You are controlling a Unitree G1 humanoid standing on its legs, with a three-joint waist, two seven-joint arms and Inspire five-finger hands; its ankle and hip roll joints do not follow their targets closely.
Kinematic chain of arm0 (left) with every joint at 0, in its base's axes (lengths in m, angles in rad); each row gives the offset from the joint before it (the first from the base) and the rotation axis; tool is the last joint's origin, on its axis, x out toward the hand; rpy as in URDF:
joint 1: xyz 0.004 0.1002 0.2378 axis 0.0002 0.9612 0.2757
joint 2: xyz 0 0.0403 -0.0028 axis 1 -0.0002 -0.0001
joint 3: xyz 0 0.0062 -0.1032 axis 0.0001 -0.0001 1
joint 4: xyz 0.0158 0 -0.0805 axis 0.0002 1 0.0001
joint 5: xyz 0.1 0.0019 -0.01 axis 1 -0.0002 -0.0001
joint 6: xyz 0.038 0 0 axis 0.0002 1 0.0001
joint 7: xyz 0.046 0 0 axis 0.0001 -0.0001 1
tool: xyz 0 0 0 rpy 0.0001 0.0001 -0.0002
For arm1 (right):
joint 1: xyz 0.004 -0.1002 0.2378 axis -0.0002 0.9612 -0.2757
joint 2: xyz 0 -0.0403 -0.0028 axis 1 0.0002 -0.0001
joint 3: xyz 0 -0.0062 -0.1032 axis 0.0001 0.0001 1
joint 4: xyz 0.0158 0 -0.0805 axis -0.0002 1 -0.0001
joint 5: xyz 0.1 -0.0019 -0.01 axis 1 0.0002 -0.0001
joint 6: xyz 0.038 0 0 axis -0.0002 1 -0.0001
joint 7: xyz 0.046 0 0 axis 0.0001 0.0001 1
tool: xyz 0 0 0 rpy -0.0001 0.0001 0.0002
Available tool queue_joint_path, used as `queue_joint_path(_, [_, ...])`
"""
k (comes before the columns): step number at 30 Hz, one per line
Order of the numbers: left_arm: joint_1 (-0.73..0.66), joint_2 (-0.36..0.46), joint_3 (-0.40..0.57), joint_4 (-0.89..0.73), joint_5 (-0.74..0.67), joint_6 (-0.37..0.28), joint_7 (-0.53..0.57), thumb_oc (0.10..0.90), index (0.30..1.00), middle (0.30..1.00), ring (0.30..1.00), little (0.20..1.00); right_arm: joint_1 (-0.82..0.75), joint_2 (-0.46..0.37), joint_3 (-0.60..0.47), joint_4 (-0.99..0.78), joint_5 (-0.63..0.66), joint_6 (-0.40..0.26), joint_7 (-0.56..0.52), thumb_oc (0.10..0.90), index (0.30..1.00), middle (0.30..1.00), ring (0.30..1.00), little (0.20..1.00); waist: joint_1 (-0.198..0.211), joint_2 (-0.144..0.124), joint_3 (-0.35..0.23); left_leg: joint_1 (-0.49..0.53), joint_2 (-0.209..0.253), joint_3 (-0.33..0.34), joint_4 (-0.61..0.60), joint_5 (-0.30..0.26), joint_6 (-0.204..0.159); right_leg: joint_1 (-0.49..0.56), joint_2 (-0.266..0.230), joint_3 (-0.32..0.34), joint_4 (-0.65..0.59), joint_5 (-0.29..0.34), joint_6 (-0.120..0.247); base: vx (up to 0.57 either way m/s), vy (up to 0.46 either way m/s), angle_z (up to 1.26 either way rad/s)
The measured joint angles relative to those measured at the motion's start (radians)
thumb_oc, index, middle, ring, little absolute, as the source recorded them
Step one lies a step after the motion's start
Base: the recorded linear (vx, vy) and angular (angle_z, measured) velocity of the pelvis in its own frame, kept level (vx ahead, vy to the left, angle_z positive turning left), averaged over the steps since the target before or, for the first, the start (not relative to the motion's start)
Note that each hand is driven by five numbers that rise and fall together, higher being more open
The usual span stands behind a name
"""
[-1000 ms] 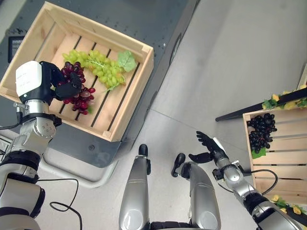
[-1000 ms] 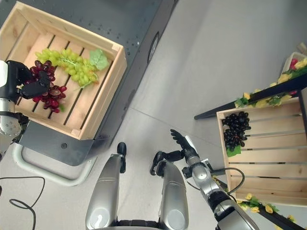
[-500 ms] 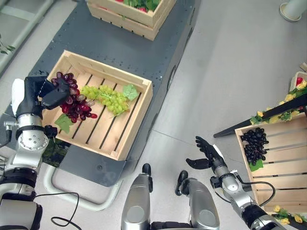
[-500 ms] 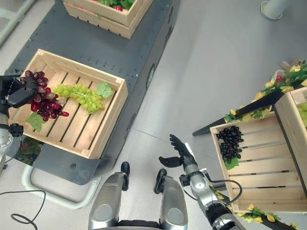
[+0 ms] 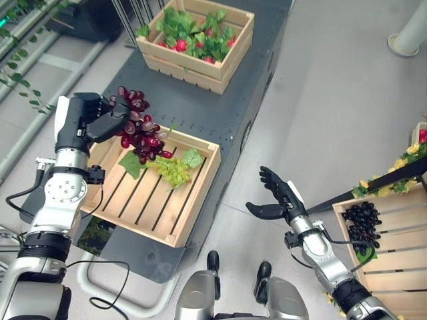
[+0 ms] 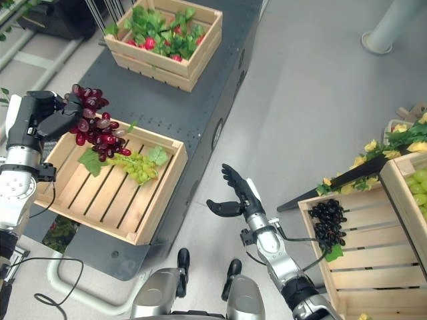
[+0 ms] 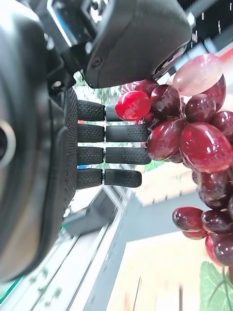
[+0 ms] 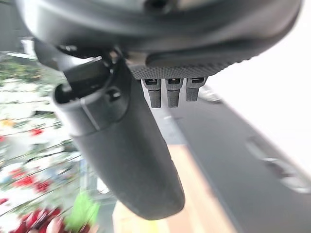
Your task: Pick up the fruits from the basket on one side to the basket on the other side
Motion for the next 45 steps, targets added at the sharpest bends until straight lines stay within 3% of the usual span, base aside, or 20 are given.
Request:
queue_joint_path(4, [-0.039,-0.001,-0.040,-0.001,-0.002,0.000,-0.003,0.400,0.300,0.300,0.300,0.300,-0.101,0.006,0.043,-0.026,0.027,0.021,0.023,0.800,0.900,0.900,0.900,0.900,0.006,0.003,-0.079,0.018,-0.001,-0.012,-0.058,0.025,-0.003,0.035,0.013,-0.002,-0.084,0.032,0.000,-0.01,-0.117,0.09])
queue_joint_path(9, [-0.116,-0.007,-0.097,0.008,-0.002,-0.001,0.004,0.400,0.300,0.300,0.300,0.300,-0.216,0.024,0.064,-0.064,0.067,0.094,0.024,0.800,0.900,0.900,0.900,0.900,0.008,0.002,-0.125,0.056,-0.010,-0.029,-0.111,0.043,-0.002,0.095,0.020,0.001,-0.182,0.072,0.007,-0.03,-0.094,0.07])
queue_joint_path(14, [-0.263,-0.050,-0.191,0.022,-0.002,-0.002,0.028,0.400,0.300,0.300,0.300,0.300,-0.357,0.046,0.072,-0.079,0.179,0.208,0.041,0.800,0.900,0.900,0.900,0.900,0.006,0.002,-0.134,0.077,-0.018,-0.029,-0.168,0.079,0.004,0.109,0.019,0.004,-0.224,0.101,0.012,-0.04,-0.076,0.00])
queue_joint_path(23, [-0.443,-0.126,-0.328,0.061,-0.002,-0.009,0.050,0.400,0.300,0.300,0.300,0.300,-0.460,0.077,0.087,-0.092,0.371,0.323,0.109,0.800,0.900,0.900,0.900,0.900,0.003,-0.001,-0.155,0.080,-0.018,-0.030,-0.194,0.097,0.004,0.097,0.020,0.005,-0.224,0.106,0.013,-0.05,-0.059,-0.01])
queue_joint_path(30, [-0.481,-0.160,-0.346,0.058,-0.001,-0.009,0.079,0.400,0.300,0.300,0.300,0.300,-0.513,0.082,0.097,-0.092,0.571,0.362,0.135,0.800,0.900,0.900,0.900,0.900,-0.017,-0.001,-0.156,0.078,-0.018,-0.031,-0.196,0.097,0.004,0.092,0.019,0.006,-0.224,0.107,0.012,-0.01,-0.007,-0.02])
queue_joint_path(45, [-0.515,-0.216,-0.364,0.059,-0.002,-0.008,0.093,0.400,0.300,0.300,0.300,0.300,-0.624,0.046,0.093,-0.058,0.577,0.367,0.052,0.800,0.900,0.900,0.900,0.900,-0.030,-0.001,-0.156,0.080,-0.017,-0.030,-0.200,0.097,0.004,0.091,0.020,0.009,-0.224,0.107,0.012,0.00,0.000,0.00])
